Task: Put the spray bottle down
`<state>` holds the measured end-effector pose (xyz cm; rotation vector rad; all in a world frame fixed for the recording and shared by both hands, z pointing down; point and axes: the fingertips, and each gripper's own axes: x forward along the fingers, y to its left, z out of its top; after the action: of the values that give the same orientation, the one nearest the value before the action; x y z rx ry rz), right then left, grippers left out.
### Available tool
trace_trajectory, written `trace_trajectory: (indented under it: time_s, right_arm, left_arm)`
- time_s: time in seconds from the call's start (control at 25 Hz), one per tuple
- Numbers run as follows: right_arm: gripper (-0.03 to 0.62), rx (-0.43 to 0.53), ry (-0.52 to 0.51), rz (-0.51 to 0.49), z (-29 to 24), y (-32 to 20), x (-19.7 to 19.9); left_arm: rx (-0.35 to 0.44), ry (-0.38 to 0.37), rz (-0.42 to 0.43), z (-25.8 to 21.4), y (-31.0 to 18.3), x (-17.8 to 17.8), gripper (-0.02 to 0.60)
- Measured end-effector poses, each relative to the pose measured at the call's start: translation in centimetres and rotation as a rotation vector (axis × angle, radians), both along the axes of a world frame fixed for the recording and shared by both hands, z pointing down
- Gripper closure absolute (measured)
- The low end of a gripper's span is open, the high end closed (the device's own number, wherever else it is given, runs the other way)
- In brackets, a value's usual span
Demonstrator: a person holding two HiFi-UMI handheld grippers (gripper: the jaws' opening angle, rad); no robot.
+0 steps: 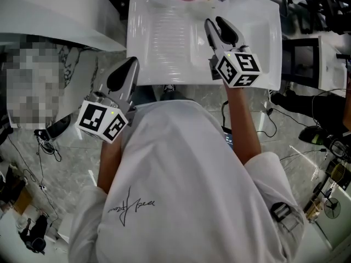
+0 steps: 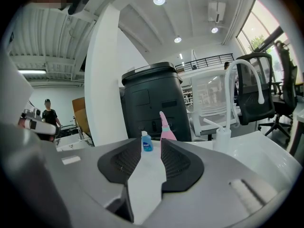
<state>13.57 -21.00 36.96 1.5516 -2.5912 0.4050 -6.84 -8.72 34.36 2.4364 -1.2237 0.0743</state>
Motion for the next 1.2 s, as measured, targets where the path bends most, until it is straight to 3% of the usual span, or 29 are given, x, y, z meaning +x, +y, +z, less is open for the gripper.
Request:
trace_trajectory:
  time_s: [0.64,1.2]
  right_arm:
    - [0.535,-0.053,-0.018,-0.016,0.4,4.1,0.4]
    - [0.546,-0.085,-0.023,-0.05,0.8,6.1,0.7]
  left_arm:
    - [-0.006,0.015,-0.016,0.9,0.5,0.3,0.577]
    - [-0.007,0.015,-0.03,0.9,0.2,0.9,0.577]
